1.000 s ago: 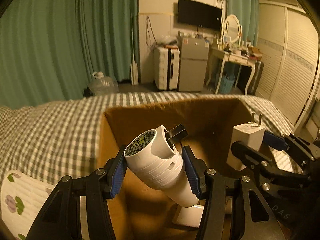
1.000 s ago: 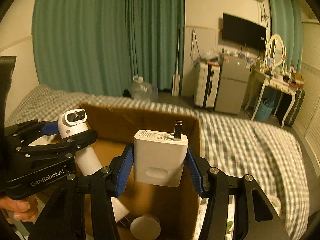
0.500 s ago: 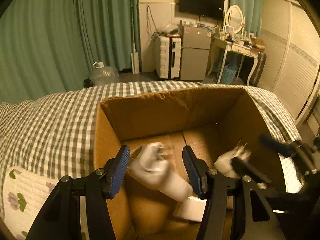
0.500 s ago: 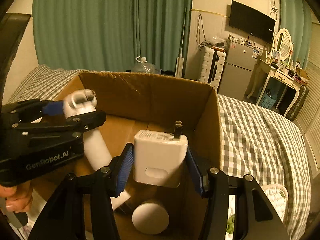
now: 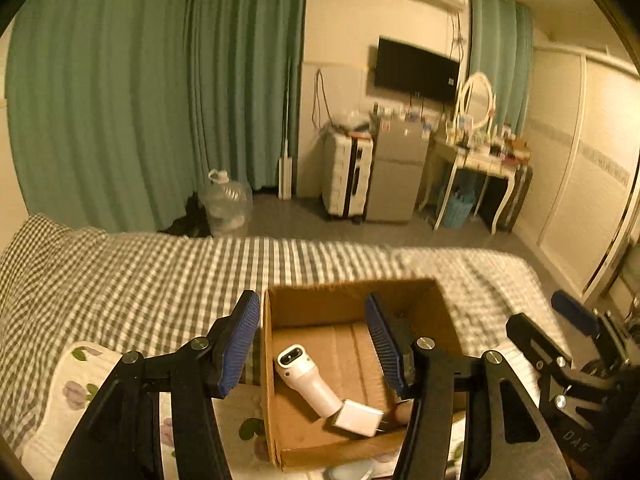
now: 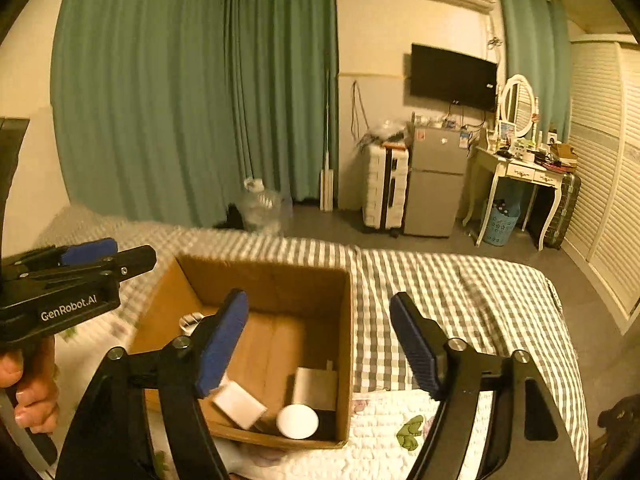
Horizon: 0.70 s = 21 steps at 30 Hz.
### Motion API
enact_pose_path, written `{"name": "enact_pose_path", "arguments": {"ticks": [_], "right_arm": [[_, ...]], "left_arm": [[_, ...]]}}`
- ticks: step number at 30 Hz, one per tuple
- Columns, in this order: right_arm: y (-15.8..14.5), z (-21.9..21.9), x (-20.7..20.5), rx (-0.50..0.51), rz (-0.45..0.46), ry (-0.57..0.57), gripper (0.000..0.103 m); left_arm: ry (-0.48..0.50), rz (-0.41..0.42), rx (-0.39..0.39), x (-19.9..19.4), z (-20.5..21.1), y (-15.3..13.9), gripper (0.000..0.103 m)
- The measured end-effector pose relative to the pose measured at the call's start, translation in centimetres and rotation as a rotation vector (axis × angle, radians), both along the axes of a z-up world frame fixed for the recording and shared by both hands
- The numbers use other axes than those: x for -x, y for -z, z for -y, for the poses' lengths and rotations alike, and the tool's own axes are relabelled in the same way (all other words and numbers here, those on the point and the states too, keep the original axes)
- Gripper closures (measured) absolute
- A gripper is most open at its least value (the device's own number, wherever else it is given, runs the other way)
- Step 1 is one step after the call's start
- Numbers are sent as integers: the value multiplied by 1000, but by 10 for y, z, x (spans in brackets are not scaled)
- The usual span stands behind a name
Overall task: Organize rigid objects
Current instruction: 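Withdraw both tools from the box toward the quilt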
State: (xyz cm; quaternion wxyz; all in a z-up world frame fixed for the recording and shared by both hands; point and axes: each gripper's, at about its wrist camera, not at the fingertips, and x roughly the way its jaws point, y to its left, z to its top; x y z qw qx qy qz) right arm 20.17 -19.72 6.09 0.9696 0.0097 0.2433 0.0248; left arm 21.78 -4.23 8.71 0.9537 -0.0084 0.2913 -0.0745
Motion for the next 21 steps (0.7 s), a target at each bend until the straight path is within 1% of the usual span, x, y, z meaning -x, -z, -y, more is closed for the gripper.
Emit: {"name": "enact_pose_path", "arguments": {"ticks": [2, 4, 8, 10, 14, 21], "right_arm": [[-20, -1, 19, -10, 48, 13, 19], [-37, -3, 34, -8, 85, 19, 11], [-69, -15, 67, 14, 153, 28, 6], [-85, -21, 84, 18, 181, 39, 0], [-112, -30, 114, 36, 218, 58, 0], [-142, -44, 177, 71, 290, 75, 0]], "left_arm": [[-3, 40, 6, 17, -3, -20, 45], [-3, 76, 2, 33, -4, -34, 43], [-3, 151, -16, 71, -10, -65, 43], [-10, 176, -9, 88, -13, -77, 42], [-21, 204, 45, 120, -25, -96, 42], [-29, 274, 59, 164, -35, -114, 40]]}}
